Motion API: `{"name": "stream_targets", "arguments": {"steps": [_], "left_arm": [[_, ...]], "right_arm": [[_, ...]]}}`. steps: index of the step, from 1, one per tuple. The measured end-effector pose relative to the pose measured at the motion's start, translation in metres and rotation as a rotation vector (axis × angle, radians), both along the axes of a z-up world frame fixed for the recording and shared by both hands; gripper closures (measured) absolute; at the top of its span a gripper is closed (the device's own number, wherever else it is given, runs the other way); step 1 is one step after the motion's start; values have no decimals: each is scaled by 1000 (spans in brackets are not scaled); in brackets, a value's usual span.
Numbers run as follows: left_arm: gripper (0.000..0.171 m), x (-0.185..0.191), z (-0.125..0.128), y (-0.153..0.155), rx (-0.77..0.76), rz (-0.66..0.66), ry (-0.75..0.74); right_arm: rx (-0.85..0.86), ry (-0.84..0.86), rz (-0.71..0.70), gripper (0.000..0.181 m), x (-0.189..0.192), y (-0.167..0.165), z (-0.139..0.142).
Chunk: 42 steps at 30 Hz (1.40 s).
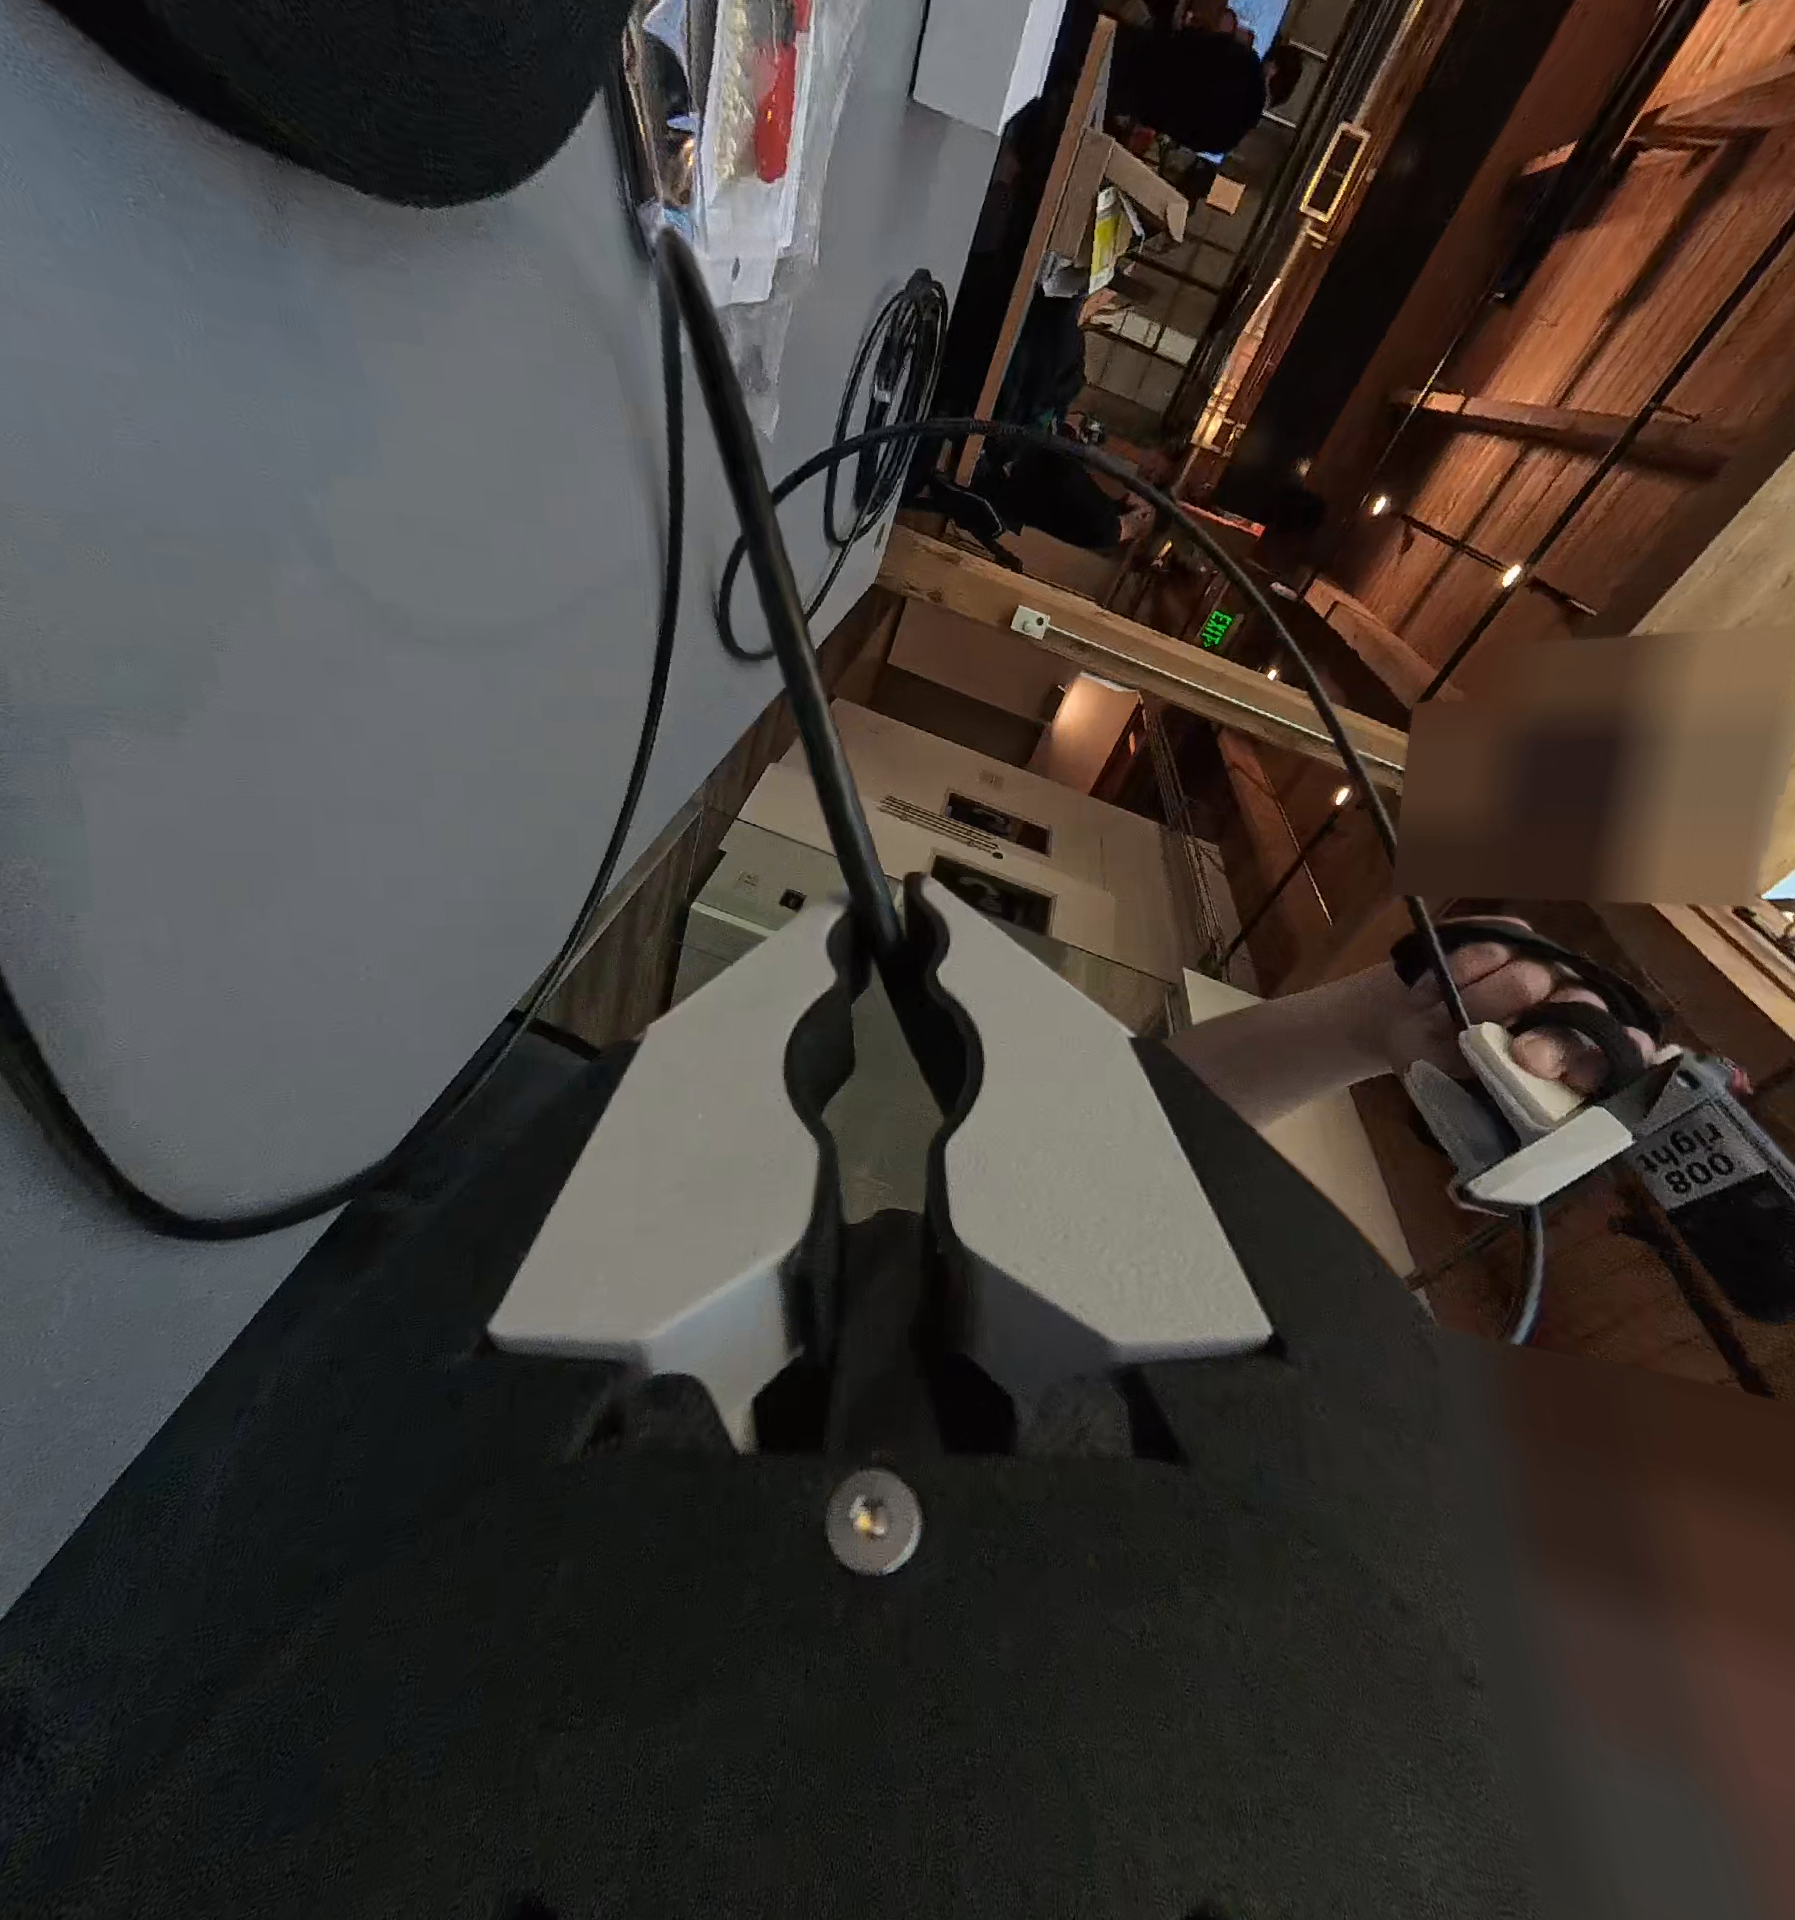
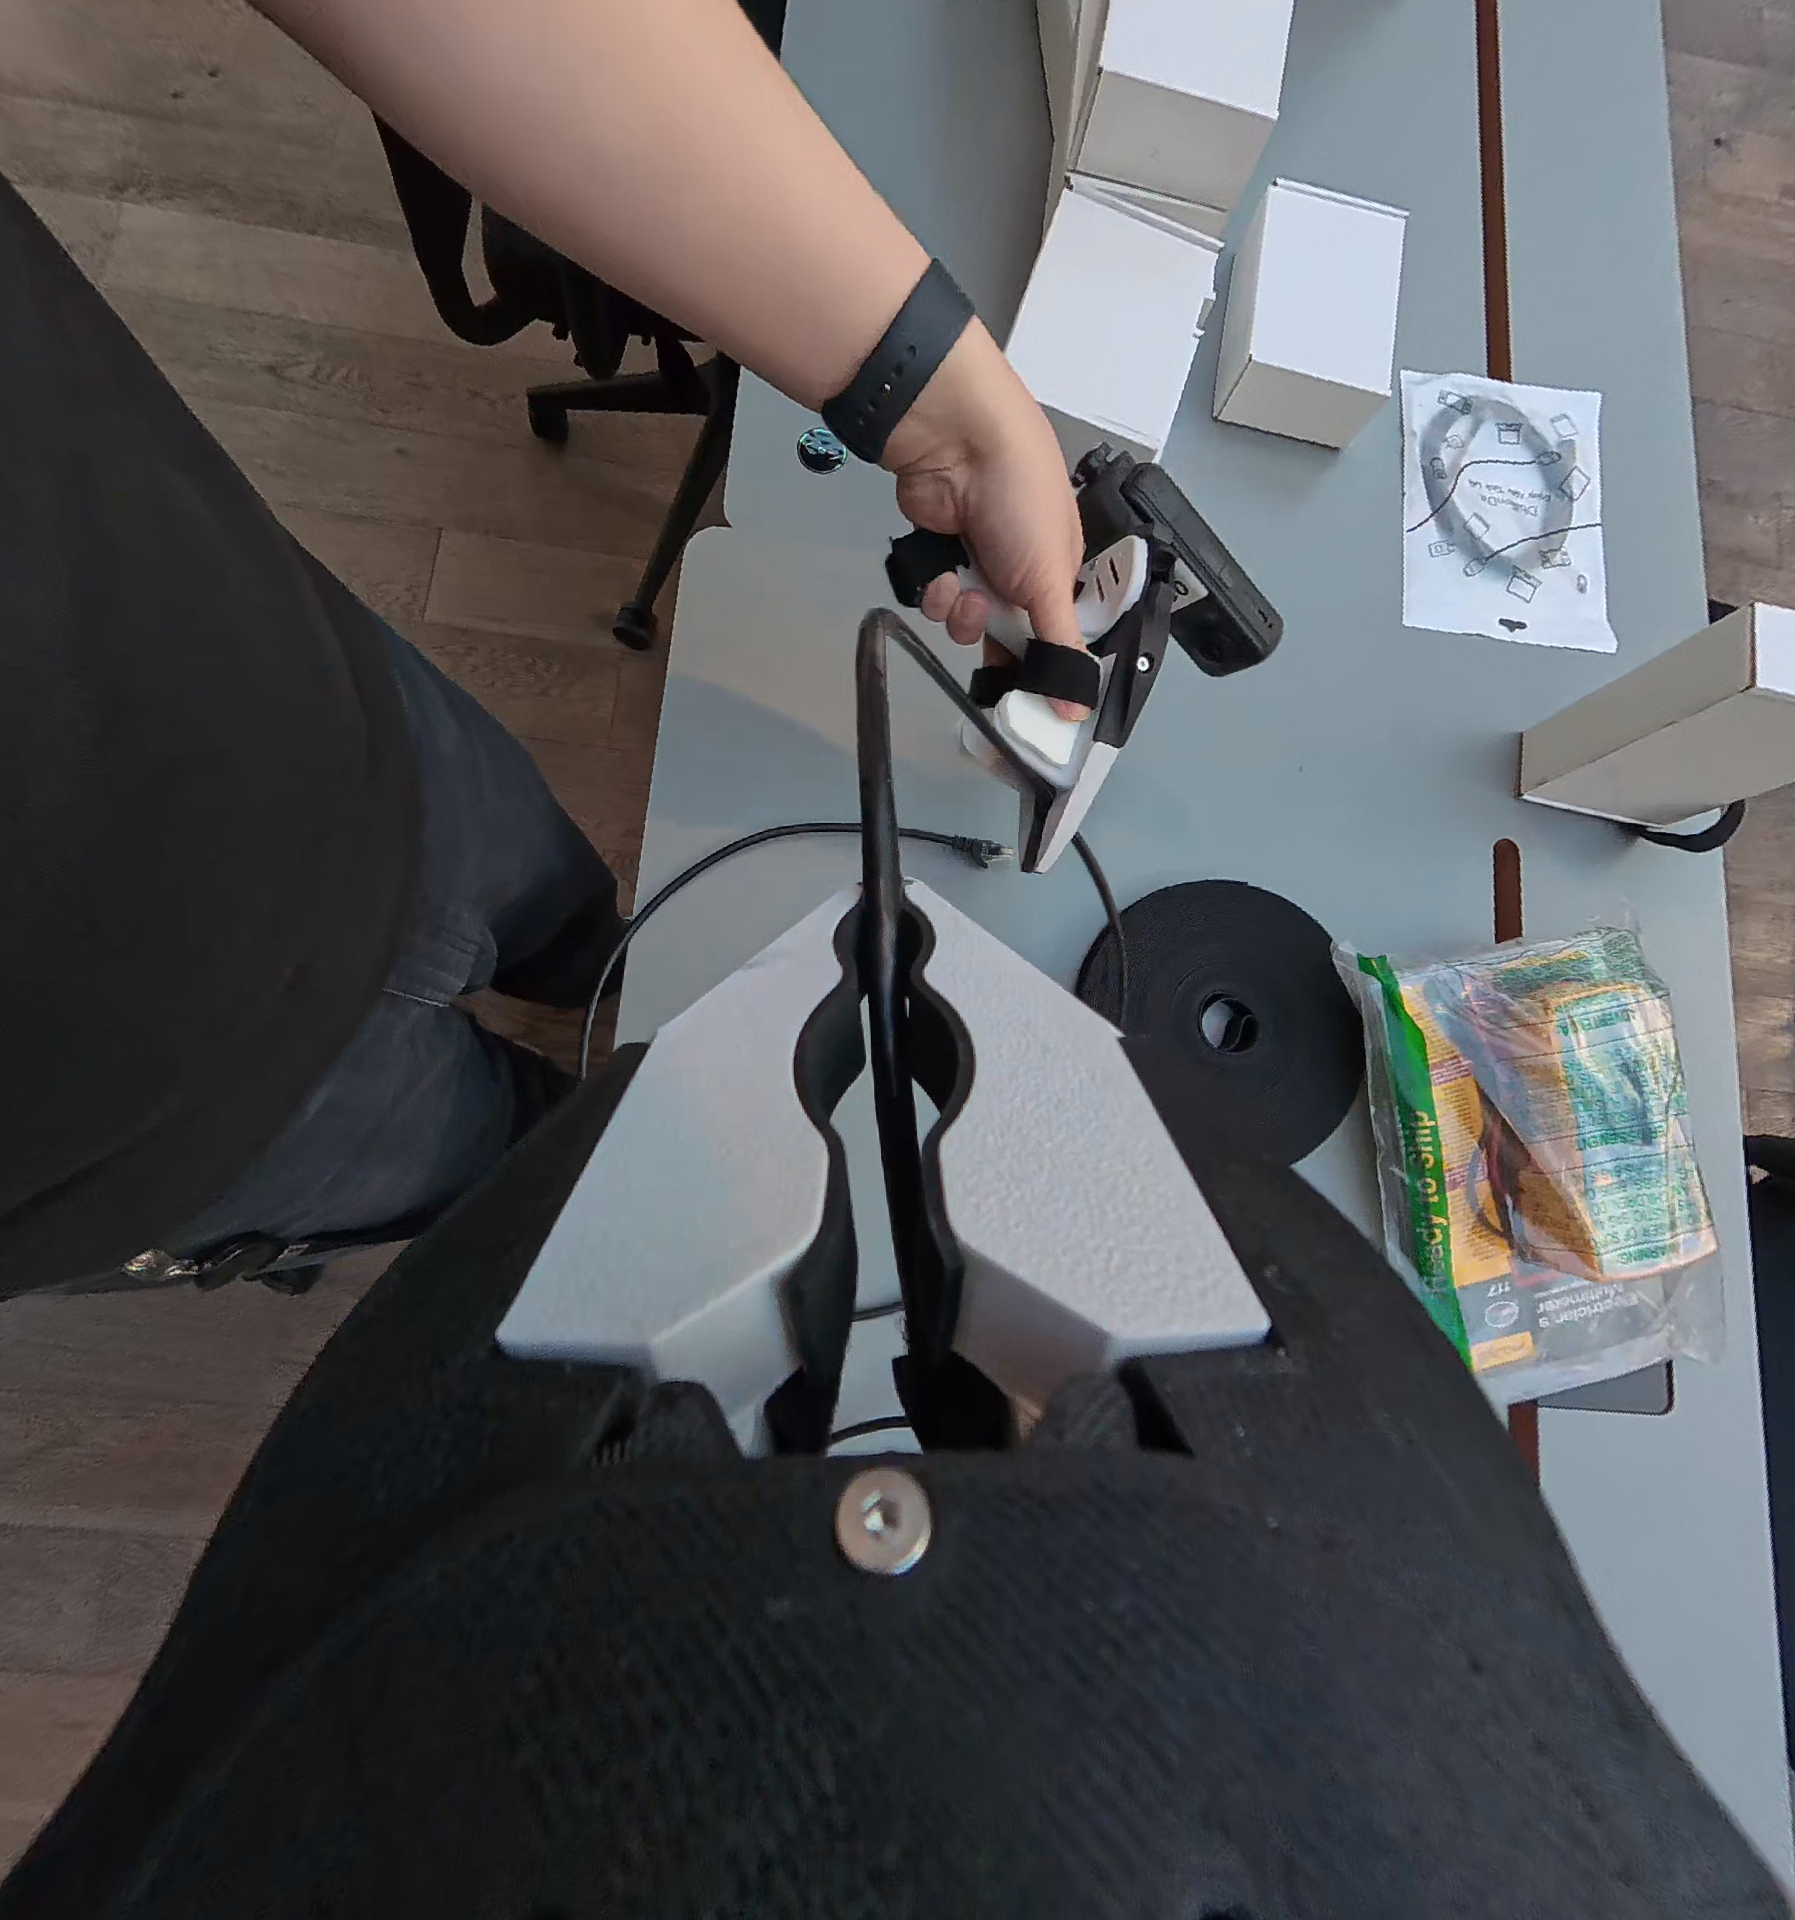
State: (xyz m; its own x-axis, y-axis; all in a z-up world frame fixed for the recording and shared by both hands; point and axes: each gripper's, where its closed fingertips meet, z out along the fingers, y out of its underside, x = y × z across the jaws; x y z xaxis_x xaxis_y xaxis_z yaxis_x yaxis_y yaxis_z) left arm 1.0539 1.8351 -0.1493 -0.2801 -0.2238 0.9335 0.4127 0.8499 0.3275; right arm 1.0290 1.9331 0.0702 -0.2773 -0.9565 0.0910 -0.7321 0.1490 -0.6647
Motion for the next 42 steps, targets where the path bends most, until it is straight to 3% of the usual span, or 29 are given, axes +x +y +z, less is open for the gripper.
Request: {"name": "stream_targets", "arguments": {"steps": [5, 9, 12, 16, 19, 23, 26, 30, 33, 36, 39, 42], "left_arm": [[171, 12, 31, -28, -218, 47, 52], [171, 70, 53, -62, -420, 260, 60], [171, 122, 48, -53, -467, 388, 15], [171, 173, 10, -8, -505, 507, -129], [170, 192, -38, 32, -513, 540, -262], [170, 193, -101, 71, -445, 553, -380], [170, 183, -134, 98, -433, 446, -474], [171, 171, -135, 111, -466, 423, -467], [159, 171, -130, 117, -524, 362, -472], [141, 182, -125, 108, -636, 299, -556], [142, 191, -99, 73, -846, 303, -609], [141, 149, -62, 58, -1048, 177, -423]], "right_arm": [[41, -4, -6, 181, 1, 13, -11], [74, 23, -10, 181, 6, 18, -33], [129, 39, -1, 181, 11, 24, -58], [226, 126, 1, 181, 4, 38, -104], [317, 149, 12, 181, 2, 52, -135], [421, 186, 12, 181, -1, 67, -171], [485, 251, -12, 181, -13, 78, -201], [614, 305, -90, 181, -34, 105, -244], [666, 400, -136, 181, -63, 129, -277], [713, 390, -198, 181, -81, 142, -292], [705, 376, -204, 181, -91, 142, -294], [680, 382, -191, 181, -95, 136, -294]]}}
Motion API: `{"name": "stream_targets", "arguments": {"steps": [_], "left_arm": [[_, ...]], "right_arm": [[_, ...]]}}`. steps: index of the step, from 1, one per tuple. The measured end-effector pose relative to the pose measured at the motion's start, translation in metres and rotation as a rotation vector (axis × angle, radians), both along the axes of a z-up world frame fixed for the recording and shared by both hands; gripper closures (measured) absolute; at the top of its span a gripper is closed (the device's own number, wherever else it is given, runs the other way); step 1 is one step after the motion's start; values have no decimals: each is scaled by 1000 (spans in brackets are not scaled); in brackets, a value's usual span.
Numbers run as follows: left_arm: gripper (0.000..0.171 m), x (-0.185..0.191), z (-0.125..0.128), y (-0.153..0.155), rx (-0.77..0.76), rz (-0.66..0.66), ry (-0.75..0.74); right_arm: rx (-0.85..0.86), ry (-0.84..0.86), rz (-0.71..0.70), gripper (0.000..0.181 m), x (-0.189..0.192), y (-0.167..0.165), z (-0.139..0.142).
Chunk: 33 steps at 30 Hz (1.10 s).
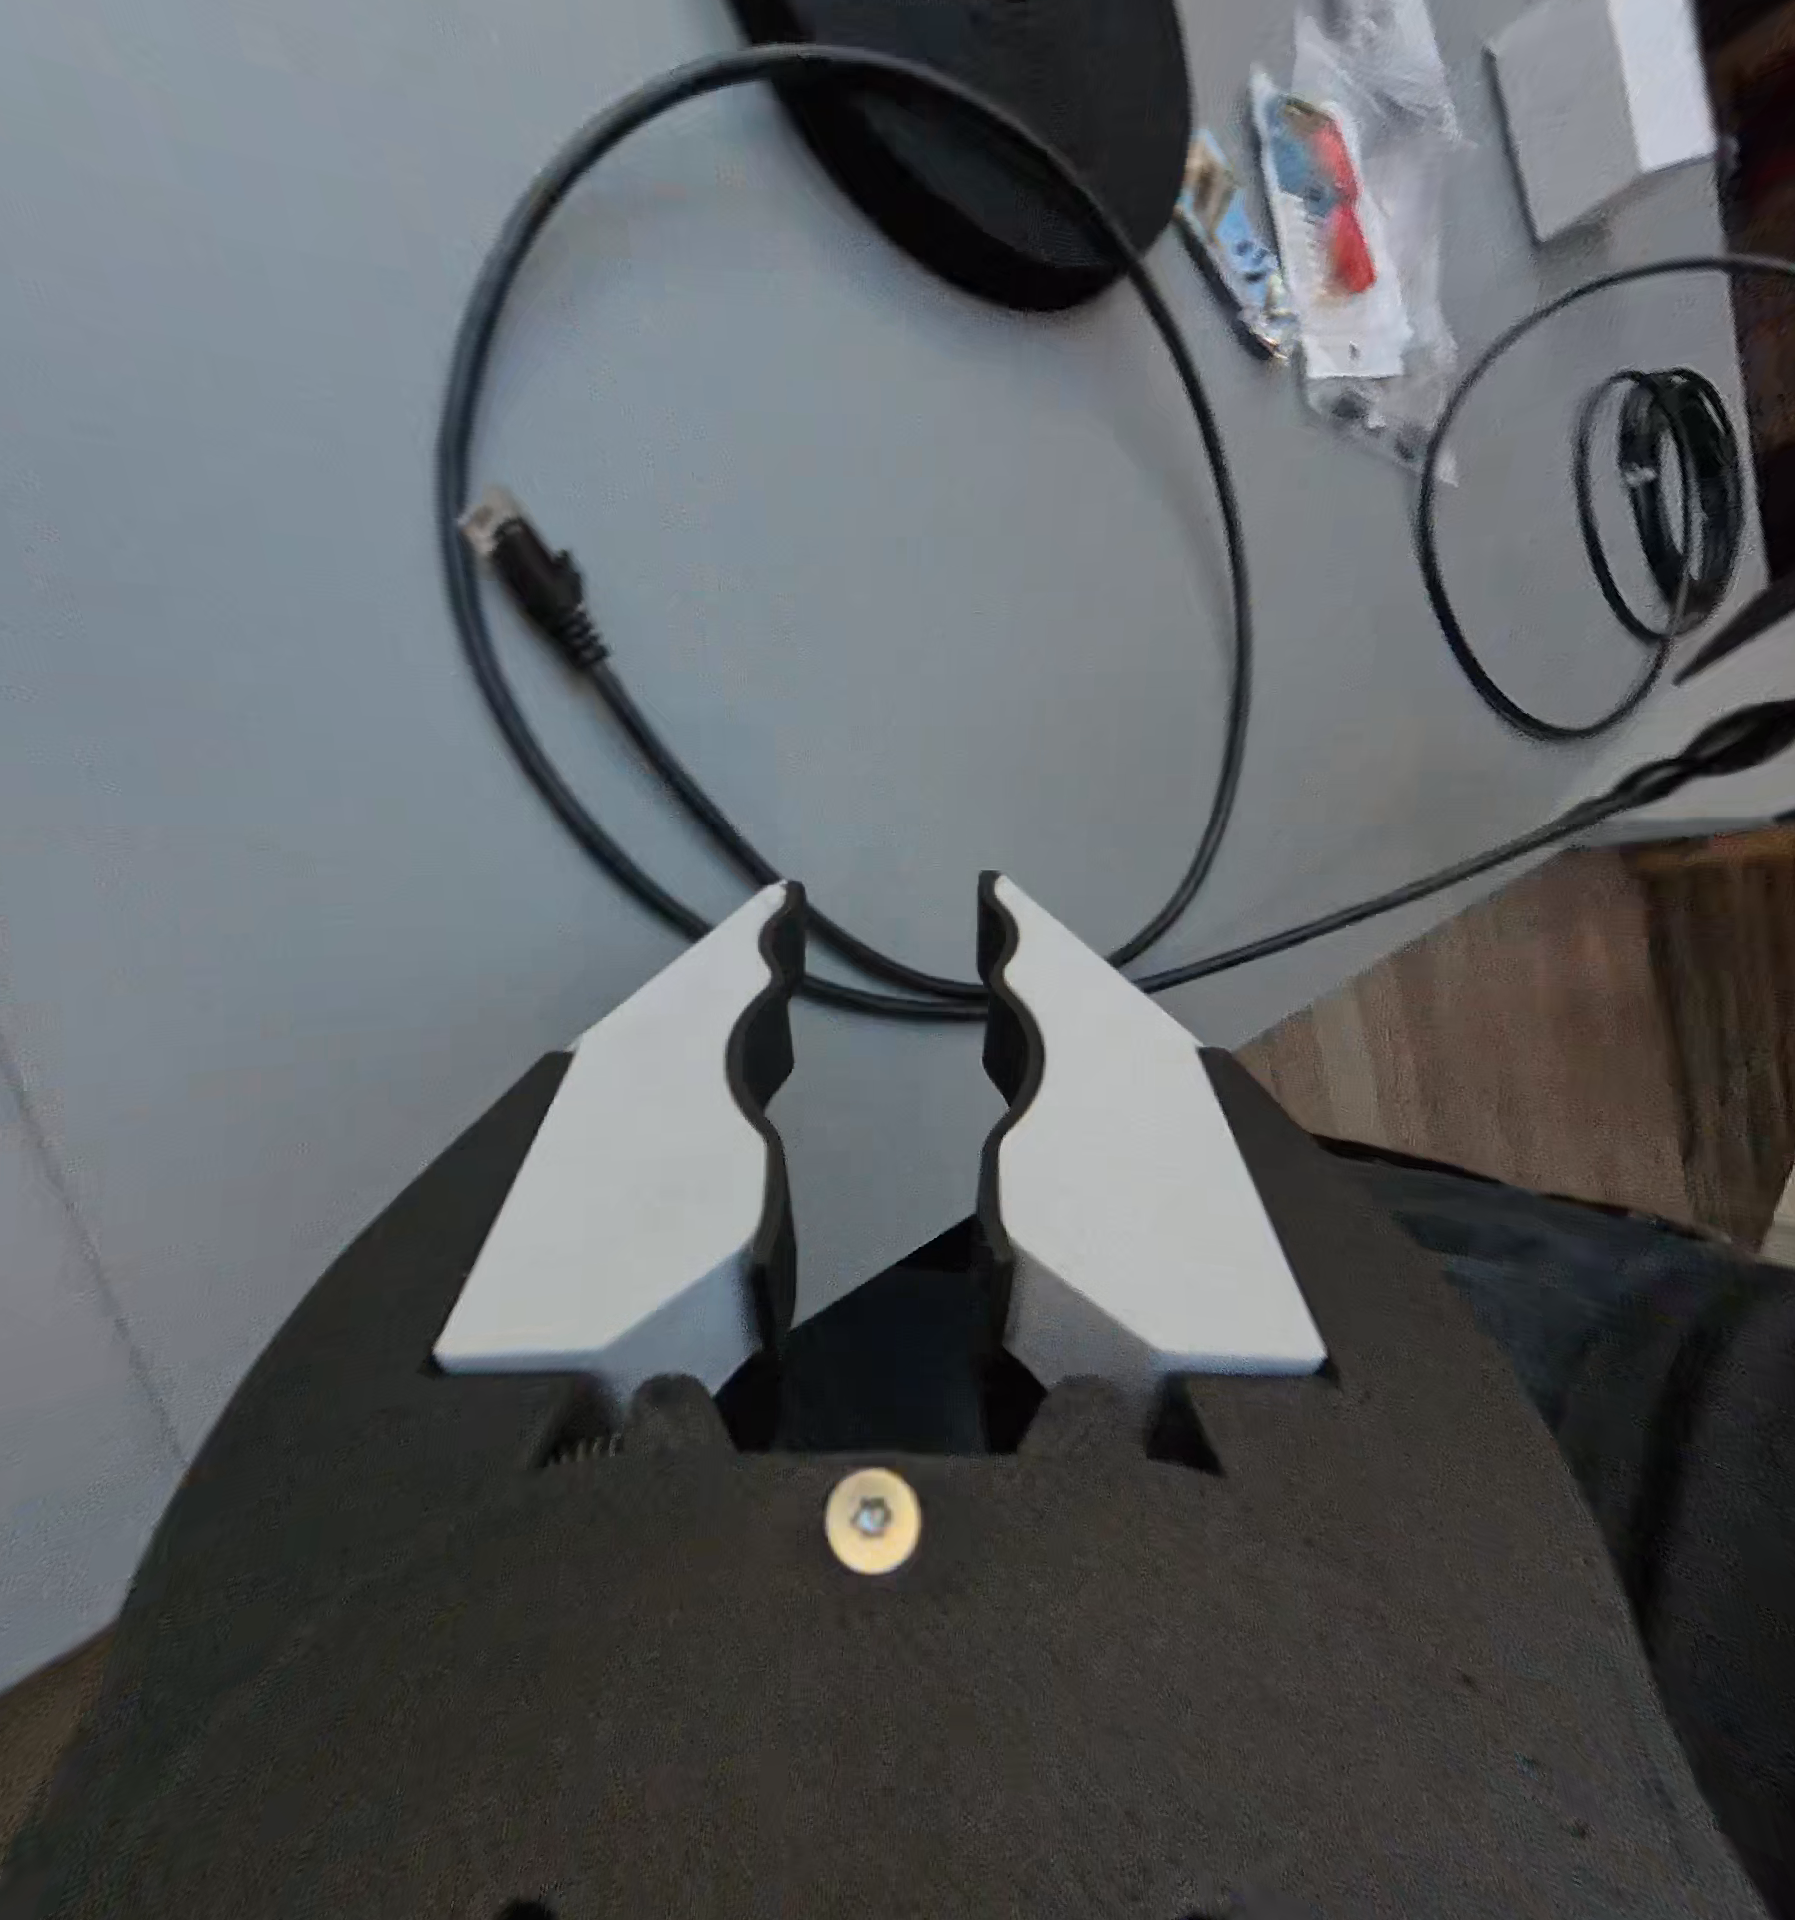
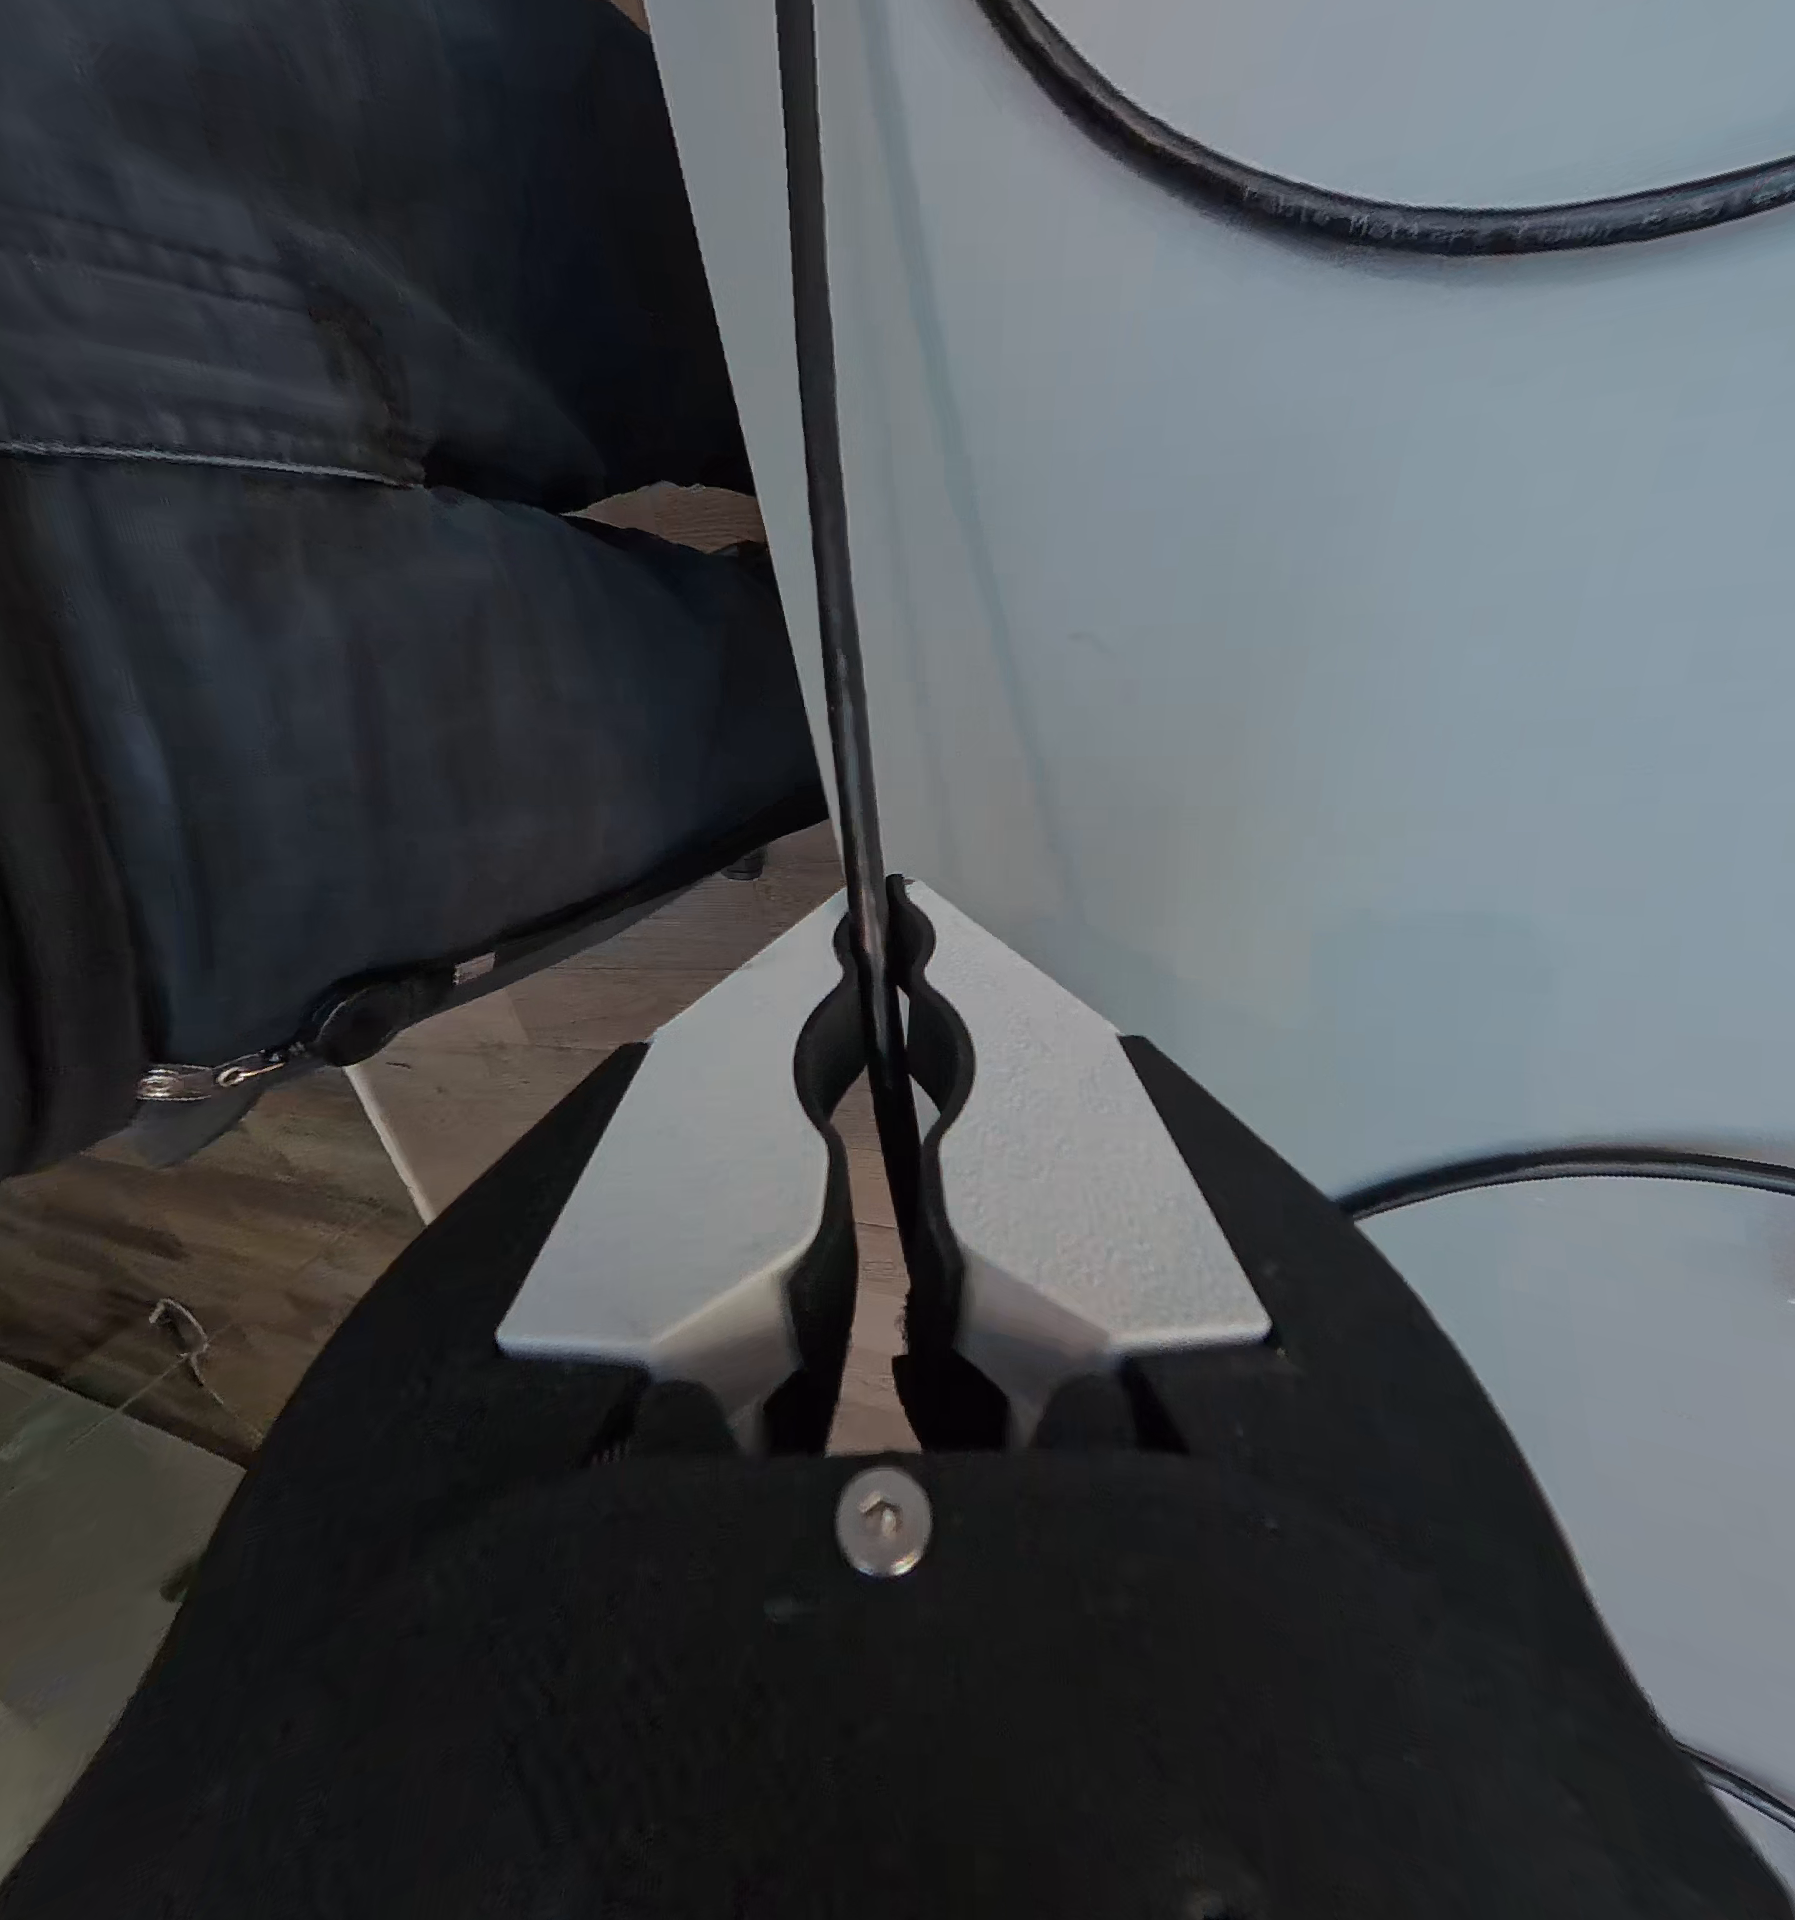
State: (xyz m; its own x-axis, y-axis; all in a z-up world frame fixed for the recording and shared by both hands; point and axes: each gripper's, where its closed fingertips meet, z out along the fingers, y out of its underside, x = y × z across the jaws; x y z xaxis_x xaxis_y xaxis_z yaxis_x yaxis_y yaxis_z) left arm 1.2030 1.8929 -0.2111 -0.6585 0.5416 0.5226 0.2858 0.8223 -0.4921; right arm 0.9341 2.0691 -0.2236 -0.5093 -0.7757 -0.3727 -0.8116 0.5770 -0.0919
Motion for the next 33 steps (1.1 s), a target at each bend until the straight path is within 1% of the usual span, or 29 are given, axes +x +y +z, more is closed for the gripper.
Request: {"name": "stream_targets", "arguments": {"steps": [1, 3, 5, 6, 7, 9, 12, 13, 14, 15, 17, 19, 20, 21, 22, 24, 25, 26, 27, 28, 29, 30, 32, 33], "left_arm": [[140, -23, 9, 8, -19, -118, 50], [137, -66, 18, 41, -18, -375, 140], [128, -98, 9, 74, -75, -607, 117], [122, -113, 4, 88, -112, -705, 99], [119, -129, 1, 100, -143, -784, 85], [121, -160, -3, 125, -169, -915, 95], [134, -193, -14, 151, -166, -1034, 85], [150, -200, -19, 156, -161, -1055, 71], [171, -204, -24, 158, -154, -1063, 42], [171, -208, -27, 159, -147, -1066, 33], [171, -214, -24, 158, -121, -1027, 75], [171, -217, -18, 157, -87, -990, 121], [171, -218, -14, 155, -89, -967, 142], [171, -220, -11, 153, -101, -947, 156], [171, -221, -9, 152, -112, -937, 164], [171, -220, -14, 154, -123, -938, 142], [171, -220, -17, 156, -122, -934, 138], [171, -220, -19, 157, -120, -919, 138], [171, -220, -21, 158, -114, -901, 143], [171, -220, -21, 159, -113, -886, 149], [171, -221, -21, 160, -118, -876, 154], [171, -222, -21, 163, -124, -875, 154], [171, -221, -24, 170, -148, -891, 137], [171, -220, -26, 173, -164, -901, 129]], "right_arm": [[-11, 7, 9, 181, -1, -2, -1], [-35, 17, 25, 181, -2, -7, -2], [-59, 11, 28, 181, 0, -12, -1], [-69, 1, 26, 181, 3, -14, 1], [-82, -7, 25, 181, 5, -16, 3], [-107, -22, 26, 181, 10, -19, 7], [-144, -31, 32, 181, 14, -23, 12], [-159, -32, 34, 181, 14, -24, 13], [-170, -34, 36, 181, 15, -24, 15], [-208, -8, 31, 181, 11, -29, 14], [-317, 34, -24, 164, 5, -42, 16], [-422, 63, -117, 146, -3, -52, 31], [-502, 88, -191, 130, -10, -59, 44], [-583, 91, -296, 113, -15, -65, 61], [-656, 64, -426, 100, -20, -69, 81], [-799, -67, -717, 100, -31, -71, 124], [-876, -132, -878, 100, -43, -72, 144], [-936, -141, -1072, 107, -68, -69, 156], [-953, -131, -1289, 112, -96, -62, 159], [-912, -171, -1465, 112, -114, -56, 154], [-822, -234, -1578, 110, -121, -53, 144], [-733, -272, -1642, 110, -125, -53, 133], [-600, -221, -1749, 106, -137, -53, 108], [-567, -237, -1782, 106, -139, -59, 104]]}}
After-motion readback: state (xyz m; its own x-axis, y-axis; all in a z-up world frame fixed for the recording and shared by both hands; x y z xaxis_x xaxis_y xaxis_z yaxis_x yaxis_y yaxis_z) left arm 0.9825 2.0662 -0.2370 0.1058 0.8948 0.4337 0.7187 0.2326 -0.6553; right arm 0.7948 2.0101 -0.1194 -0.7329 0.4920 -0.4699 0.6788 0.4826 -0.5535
